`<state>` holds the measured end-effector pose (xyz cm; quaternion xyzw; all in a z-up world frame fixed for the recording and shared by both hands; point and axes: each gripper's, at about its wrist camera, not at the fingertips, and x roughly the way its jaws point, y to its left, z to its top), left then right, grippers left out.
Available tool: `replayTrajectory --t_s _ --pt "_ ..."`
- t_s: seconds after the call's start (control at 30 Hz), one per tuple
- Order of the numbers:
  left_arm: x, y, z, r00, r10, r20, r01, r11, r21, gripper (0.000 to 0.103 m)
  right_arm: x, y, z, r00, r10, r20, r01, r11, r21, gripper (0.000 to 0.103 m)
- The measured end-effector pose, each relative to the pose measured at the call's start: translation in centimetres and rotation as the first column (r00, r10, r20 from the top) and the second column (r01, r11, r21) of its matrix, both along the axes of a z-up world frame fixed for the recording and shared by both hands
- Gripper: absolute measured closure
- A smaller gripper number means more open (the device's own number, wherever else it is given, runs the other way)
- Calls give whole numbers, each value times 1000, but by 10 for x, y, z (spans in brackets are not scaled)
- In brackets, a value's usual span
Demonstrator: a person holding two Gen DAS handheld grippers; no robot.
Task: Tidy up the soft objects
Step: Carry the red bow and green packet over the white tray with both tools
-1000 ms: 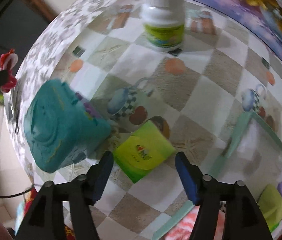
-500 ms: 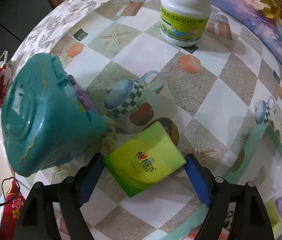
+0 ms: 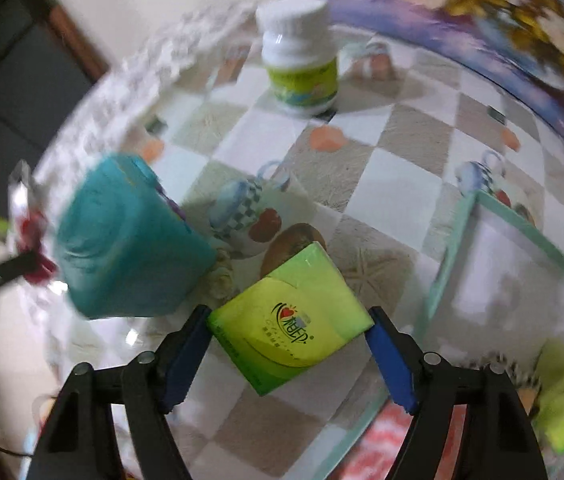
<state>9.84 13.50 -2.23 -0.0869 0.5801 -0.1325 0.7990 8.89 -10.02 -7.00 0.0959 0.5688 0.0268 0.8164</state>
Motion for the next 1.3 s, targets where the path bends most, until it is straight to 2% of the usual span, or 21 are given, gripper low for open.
replayTrajectory --t_s 0.1,0.4,0.7,0.9,1.07,1.2,1.3 --pt "-12 -12 6 1000 -16 10 16 1000 0 81 -20 -5 16 999 -31 38 33 999 -37 23" --pt "-49 -61 21 994 -97 47 97 995 -1 81 -66 -29 62 978 -154 138 156 988 -1 23" --pt "-85 -115 34 973 -200 115 201 980 10 81 -125 -72 80 919 -329 215 330 943 34 23" --pt "-105 -152 31 950 -277 146 275 961 36 81 -162 -114 74 862 -466 197 472 881 19 23" --pt "-119 -175 13 930 -315 190 310 949 55 80 -186 -149 63 812 -558 170 564 826 13 23" --pt "-123 -191 -1 928 -341 149 343 939 9 80 -196 -170 49 787 -602 137 610 792 -24 23" --pt "-130 -207 -2 902 -383 200 372 924 88 81 -199 -185 35 770 -631 90 635 772 -21 23"
